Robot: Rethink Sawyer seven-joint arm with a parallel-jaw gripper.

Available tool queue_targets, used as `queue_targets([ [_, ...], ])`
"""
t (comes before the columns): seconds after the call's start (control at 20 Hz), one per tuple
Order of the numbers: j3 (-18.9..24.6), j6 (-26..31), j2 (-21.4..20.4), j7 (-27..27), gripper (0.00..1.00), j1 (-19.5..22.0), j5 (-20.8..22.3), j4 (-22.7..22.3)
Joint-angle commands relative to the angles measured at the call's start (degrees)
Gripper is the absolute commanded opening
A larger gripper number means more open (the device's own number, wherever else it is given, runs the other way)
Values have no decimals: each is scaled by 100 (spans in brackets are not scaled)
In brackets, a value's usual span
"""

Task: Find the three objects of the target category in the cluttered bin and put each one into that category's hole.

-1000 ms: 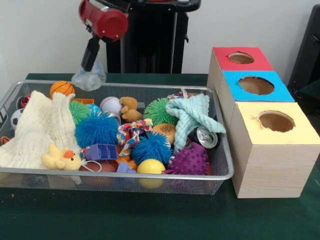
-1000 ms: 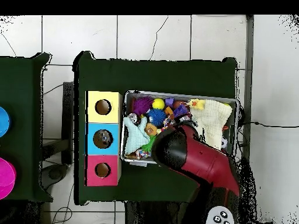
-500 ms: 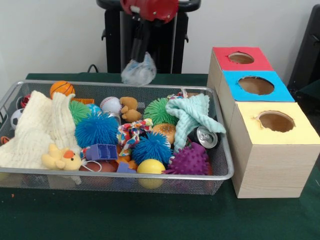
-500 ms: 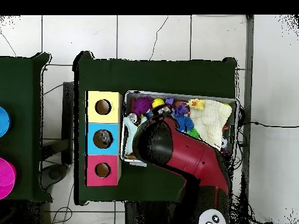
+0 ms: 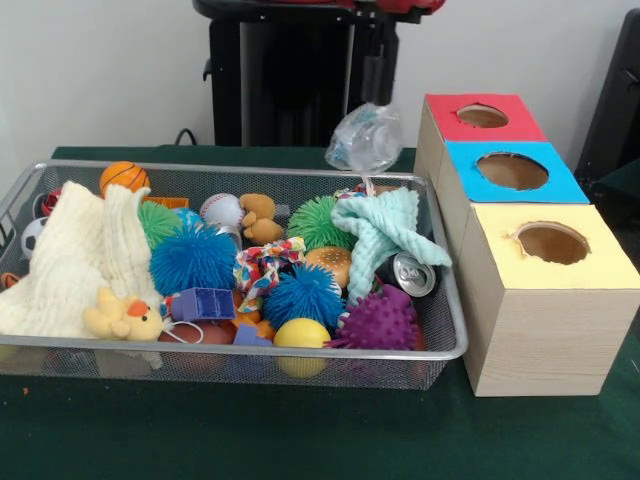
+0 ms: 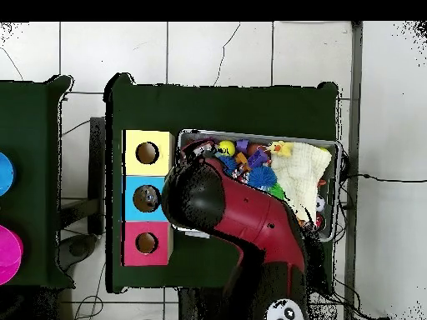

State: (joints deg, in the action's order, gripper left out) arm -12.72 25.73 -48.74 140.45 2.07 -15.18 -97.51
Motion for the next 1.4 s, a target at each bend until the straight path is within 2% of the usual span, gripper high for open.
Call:
queue_targets([
  [0.05,189,837,243,1404,0,-434,-363,-255],
  [0.45,-521,1267,598,2342,0,-1247,-750,-210],
  [0.65,-654,1225,761,2329,0,-1398,-888,-188],
  [0.8,-668,1002,851,2099,0,-1354,-897,-214],
  [0.9,-902,763,1005,1862,0,-1387,-639,-43],
  [0.95,-1224,657,1163,1622,0,-1455,-292,227],
  [1.05,-1539,337,1310,1119,0,-1452,157,555],
  [1.2,-1526,20,1316,728,0,-1301,412,752],
  [1.3,-1336,-18,1234,512,0,-1155,520,788],
  [1.35,-1119,-151,1152,420,100,-1014,641,788],
  [1.4,-943,-267,1070,310,100,-879,620,720],
])
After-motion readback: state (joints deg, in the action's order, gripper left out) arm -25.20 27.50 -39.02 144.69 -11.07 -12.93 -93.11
